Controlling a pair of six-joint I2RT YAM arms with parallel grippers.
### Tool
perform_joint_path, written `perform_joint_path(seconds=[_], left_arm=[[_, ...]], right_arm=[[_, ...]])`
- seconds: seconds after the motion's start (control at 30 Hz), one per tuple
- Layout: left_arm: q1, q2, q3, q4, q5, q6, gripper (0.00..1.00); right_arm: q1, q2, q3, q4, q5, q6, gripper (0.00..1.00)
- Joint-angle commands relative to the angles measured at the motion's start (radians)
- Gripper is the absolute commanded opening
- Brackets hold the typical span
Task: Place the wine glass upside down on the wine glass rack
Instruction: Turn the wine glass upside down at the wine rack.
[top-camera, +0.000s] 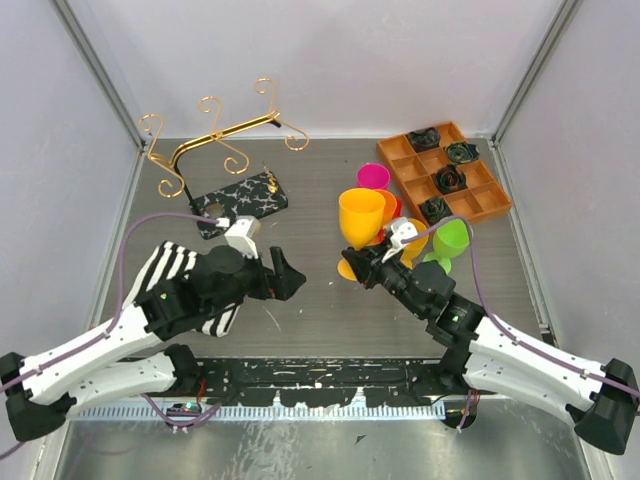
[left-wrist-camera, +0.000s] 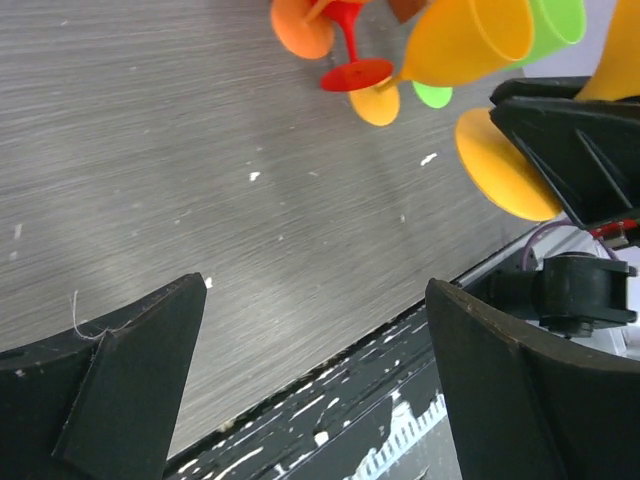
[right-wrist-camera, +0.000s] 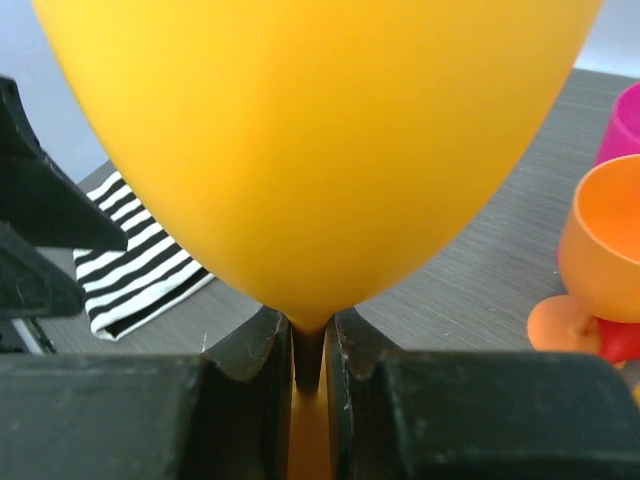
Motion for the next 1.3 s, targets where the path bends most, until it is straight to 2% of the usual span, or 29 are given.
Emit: perform_joint_path(seconds=[0.0, 0.1, 0.2, 0.47, 0.6, 0.93, 1.1, 1.27], left_arm=[[-0.097, 0.018, 0.009, 0.262, -0.173, -0.066, 0.98], [-0.122, 0.028, -0.029, 0.426, -0.139, -0.106, 1.00], [-0.144, 0.042, -0.034, 0.516, -0.119, -0.137, 0.97], [-0.155, 0.070, -0.015, 0.671, -0.068, -0.217, 0.88], [-0.155, 0.107, 0.042, 0.690, -0.058, -0.212, 0.82], [-0.155, 0.188, 0.117, 0.782, -0.051, -0.226, 0.72], [-0.157, 0.239, 0.140, 0.816, -0.023, -0.246, 0.63], [-0.166, 0.288, 0.177, 0.815, -0.007, -0.232, 0.49]], right_arm=[[0.005, -0.067, 0.042, 0.051, 0.117, 0.001, 0.01], [0.005, -0.101, 0.016, 0.155, 0.141, 0.011, 0.01], [0.005, -0.122, -0.016, 0.286, 0.118, -0.002, 0.01], [0.005, -0.082, -0.022, 0.587, 0.053, -0.068, 0.01], [0.005, -0.039, 0.006, 0.700, -0.022, -0.117, 0.01], [0.005, 0.036, 0.081, 0.789, -0.079, -0.214, 0.01], [0.006, 0.054, 0.115, 0.796, -0.106, -0.231, 0.01], [0.005, 0.049, 0.119, 0.768, -0.123, -0.247, 0.01]])
